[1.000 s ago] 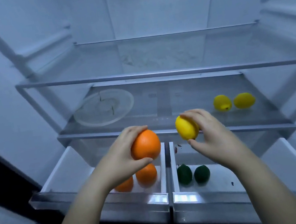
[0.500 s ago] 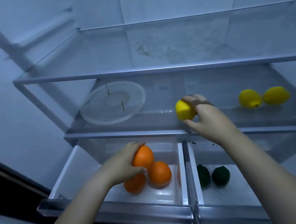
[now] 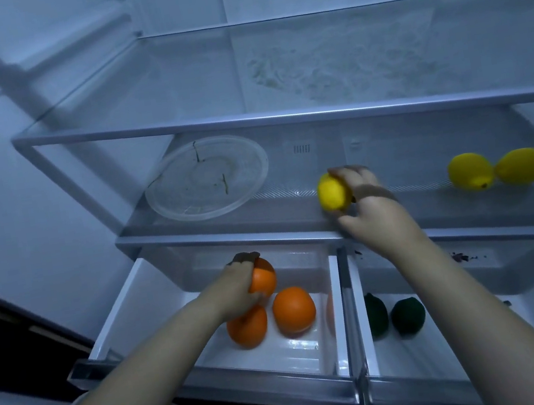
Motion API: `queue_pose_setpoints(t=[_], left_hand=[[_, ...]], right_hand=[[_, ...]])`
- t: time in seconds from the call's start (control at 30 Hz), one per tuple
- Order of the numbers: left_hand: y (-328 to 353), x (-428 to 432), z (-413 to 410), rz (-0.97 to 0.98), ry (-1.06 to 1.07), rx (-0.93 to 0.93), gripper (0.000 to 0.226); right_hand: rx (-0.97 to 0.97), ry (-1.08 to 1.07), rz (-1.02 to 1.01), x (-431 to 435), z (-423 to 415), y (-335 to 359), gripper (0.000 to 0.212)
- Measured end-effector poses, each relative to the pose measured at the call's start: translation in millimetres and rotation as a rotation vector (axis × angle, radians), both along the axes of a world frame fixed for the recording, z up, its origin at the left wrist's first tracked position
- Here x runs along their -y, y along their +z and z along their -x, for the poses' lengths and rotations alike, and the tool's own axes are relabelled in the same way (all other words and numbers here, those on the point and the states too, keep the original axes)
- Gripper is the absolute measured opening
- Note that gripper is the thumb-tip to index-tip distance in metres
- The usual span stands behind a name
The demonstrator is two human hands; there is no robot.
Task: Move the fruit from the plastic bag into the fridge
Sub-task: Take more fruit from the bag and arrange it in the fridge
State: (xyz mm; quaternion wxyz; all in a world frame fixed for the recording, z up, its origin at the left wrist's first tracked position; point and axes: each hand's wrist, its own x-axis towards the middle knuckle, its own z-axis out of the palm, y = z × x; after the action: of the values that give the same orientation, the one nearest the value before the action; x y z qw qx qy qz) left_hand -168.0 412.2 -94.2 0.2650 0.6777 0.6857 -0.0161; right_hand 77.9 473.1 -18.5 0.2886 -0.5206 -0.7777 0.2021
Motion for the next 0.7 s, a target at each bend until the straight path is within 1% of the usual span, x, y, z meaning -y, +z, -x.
queue_pose_setpoints(t=[0.2,0.4,0.63,0.7], left_hand=[[-12,3,-6,0.014,0.035,0.039,0.083],[-19,7,-4,0.130,0.014,0.011,0.084],[-22,8,-5,0.159,-0.021,0.009,0.071],[-24,7,-6,0.161,-0.033,0.004,0.072]], right_hand=[[-0.028,-0.040,-0.008,-2,2,-7,0.061],[-0.035,-0.035,-0.039,1,4,-14,0.064],[-0.033,-0.042,-0.063,2,5,-14,0.062],[-0.037,-0.046,-0.055,3,5,-15,0.062]])
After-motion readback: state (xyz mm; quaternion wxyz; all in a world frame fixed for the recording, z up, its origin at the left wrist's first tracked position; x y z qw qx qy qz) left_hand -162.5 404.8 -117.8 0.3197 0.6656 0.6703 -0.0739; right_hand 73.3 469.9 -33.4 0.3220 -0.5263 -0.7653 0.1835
